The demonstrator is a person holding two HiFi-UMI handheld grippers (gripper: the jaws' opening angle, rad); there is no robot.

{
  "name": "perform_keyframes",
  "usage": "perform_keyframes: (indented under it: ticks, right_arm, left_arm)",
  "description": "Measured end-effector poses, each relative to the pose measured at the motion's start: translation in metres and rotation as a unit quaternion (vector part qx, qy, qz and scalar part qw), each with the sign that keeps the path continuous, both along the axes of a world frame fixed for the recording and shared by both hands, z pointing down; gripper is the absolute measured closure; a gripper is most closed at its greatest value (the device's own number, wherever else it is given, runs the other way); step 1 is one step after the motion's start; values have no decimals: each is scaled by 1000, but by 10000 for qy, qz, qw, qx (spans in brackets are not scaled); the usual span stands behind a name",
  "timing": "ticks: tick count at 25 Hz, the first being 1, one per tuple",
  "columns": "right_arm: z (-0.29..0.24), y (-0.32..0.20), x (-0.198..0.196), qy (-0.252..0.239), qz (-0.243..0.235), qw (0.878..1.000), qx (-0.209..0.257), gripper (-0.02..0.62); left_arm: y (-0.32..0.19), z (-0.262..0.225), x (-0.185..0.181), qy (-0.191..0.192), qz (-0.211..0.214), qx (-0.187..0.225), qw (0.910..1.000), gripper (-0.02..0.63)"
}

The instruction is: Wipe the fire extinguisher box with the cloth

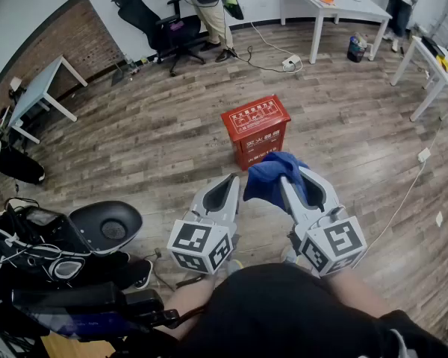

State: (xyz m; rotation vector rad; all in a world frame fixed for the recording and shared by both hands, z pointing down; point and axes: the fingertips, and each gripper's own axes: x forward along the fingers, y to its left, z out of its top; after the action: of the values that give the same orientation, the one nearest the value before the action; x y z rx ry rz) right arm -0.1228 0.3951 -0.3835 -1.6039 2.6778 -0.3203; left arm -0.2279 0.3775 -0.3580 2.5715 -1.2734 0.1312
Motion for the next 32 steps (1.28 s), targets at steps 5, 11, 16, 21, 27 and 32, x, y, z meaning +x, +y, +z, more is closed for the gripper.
perform_keyframes:
  ticks: [5, 11, 16, 21, 27, 32]
  right_arm:
    - [4, 3, 21, -68, 116, 9999, -28, 486]
    - [12, -5, 58, -164, 169, 9996, -142, 486]
    - [29, -11, 91, -154, -11, 9996, -233, 486]
    - [54, -34, 125, -33, -232, 9993, -306, 486]
    - [78, -82, 120, 32, -481, 9978, -452, 485]
    - [106, -157, 78, 138, -584, 9967, -541, 485]
  left_arm:
    - [3, 8, 15, 34, 18, -105, 9999, 606]
    - [-4, 14, 50, 24, 41, -234, 9997, 606]
    - [-14, 28, 87, 35, -42, -376, 9993, 606]
    - [-27, 50, 126, -83, -113, -560, 9983, 606]
    - [-60, 64, 119, -217, -355, -731, 9965, 606]
    - [-133, 90, 76, -144, -607, -798, 9949, 606]
